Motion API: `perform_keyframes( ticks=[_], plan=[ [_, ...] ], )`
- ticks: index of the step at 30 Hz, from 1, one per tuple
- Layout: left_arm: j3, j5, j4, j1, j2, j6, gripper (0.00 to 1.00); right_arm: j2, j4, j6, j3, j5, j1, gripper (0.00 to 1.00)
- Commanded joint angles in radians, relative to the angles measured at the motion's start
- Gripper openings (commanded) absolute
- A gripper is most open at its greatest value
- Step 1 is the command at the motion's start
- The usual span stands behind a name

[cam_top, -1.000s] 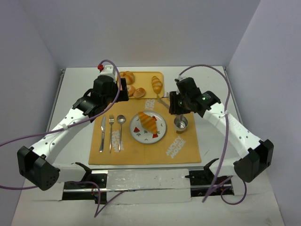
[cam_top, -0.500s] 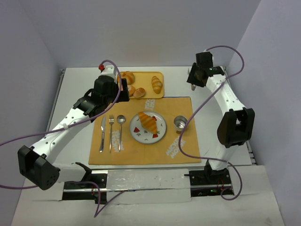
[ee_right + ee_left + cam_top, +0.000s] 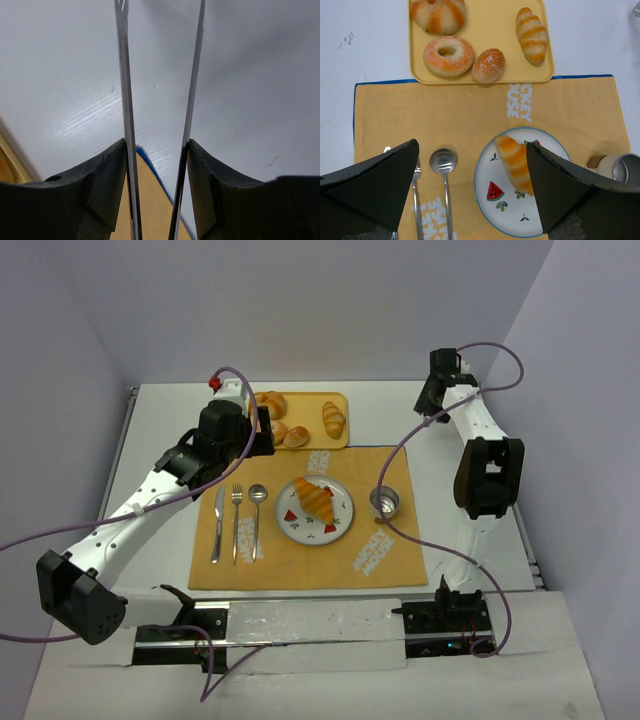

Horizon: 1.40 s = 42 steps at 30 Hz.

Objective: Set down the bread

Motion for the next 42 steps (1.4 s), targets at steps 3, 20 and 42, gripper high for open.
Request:
perform_keyframes(
  ticks=[3, 20, 42],
  plan=[
    [0.023, 0.006, 0.021, -0.007, -0.037, 0.008, 0.99, 0.030, 0.004, -0.021, 0.087, 0.045, -0.051, 0.57],
    [0.026, 0.006, 0.019, -0.007, -0.018, 0.003, 0.99, 0.161, -0.014, -0.080, 0.130, -0.036, -0.088, 0.65],
    [0.027, 0.006, 0.019, -0.007, 0.002, 0.000, 0.99, 0.147, 0.003, -0.095, 0.044, -0.067, -0.094, 0.75]
  ],
)
